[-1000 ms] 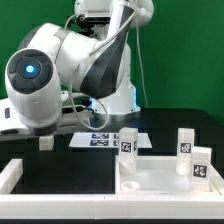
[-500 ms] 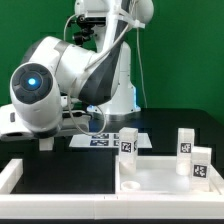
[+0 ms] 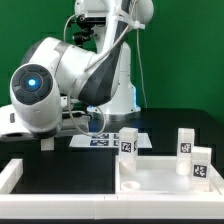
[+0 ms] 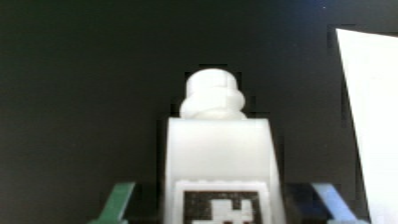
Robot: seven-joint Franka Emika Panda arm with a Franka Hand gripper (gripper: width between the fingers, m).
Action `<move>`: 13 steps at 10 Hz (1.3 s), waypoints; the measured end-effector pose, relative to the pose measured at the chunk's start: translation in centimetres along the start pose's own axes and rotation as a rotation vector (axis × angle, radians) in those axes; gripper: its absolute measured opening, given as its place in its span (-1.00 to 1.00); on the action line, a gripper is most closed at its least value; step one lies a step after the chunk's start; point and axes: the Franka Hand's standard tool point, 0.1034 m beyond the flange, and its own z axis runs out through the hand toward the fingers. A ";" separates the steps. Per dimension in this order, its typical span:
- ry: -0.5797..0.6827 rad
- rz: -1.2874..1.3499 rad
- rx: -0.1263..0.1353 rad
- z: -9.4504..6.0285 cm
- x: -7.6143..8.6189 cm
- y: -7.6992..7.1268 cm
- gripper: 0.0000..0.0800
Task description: Assemble square table
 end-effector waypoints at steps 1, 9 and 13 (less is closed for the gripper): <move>0.000 0.000 0.000 0.0 0.0 0.0 -0.29; 0.057 -0.048 0.030 -9.0 -2.9 -1.9 -0.29; 0.163 -0.051 0.012 -9.4 -2.6 -1.3 -0.29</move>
Offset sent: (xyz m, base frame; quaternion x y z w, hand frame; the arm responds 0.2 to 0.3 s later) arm 0.0000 0.0000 0.0000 0.0000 0.0000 0.0000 1.0000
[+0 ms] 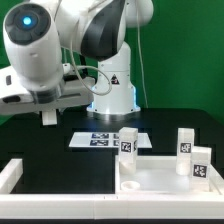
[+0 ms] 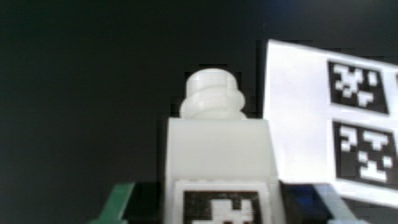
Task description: Assemble square table
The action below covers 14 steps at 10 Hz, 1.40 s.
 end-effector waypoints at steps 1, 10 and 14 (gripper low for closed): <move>0.004 0.000 0.002 0.1 -0.1 0.0 -0.29; 0.494 -0.049 -0.100 -11.1 3.3 -1.3 -0.29; 0.764 0.081 -0.084 -16.5 8.7 -8.3 -0.29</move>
Offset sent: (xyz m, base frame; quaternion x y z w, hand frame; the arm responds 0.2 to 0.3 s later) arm 0.1000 0.0391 0.0578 -0.0198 0.1925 -0.0144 0.9810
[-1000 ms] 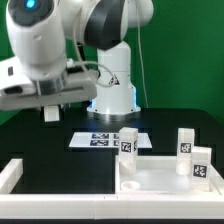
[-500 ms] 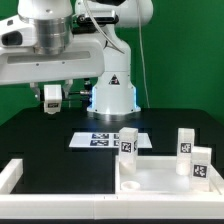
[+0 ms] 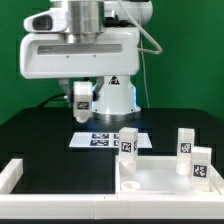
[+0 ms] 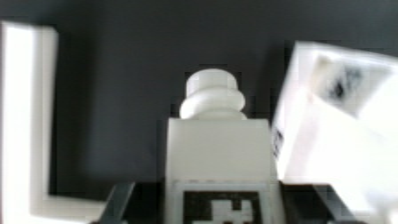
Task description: Assemble square table
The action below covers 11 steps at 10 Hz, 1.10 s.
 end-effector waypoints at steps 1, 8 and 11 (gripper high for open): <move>0.072 -0.003 -0.016 -0.8 1.9 -1.0 -0.29; 0.323 -0.033 -0.113 0.9 1.2 -0.1 -0.29; 0.383 0.070 -0.065 1.4 6.3 -5.5 -0.29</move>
Offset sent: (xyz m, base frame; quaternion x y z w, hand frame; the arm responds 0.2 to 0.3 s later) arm 0.0000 0.0000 0.0000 0.0000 0.1938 0.0000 0.9810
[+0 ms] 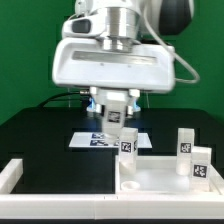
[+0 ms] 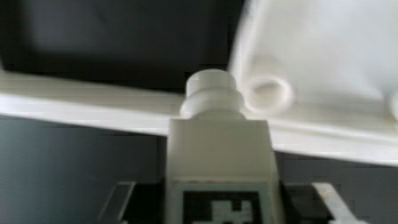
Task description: Assemble square table
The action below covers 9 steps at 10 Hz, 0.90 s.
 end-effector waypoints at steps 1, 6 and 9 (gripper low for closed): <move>0.020 0.056 0.008 -0.4 1.6 -0.7 -0.29; 0.031 -0.008 -0.019 0.1 -1.1 3.2 -0.28; 0.088 0.051 -0.007 1.7 -2.4 3.3 -0.28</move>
Offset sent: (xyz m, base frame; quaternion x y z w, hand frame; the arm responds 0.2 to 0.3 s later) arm 0.0000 0.0000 0.0000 0.0000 0.0000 0.0000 1.0000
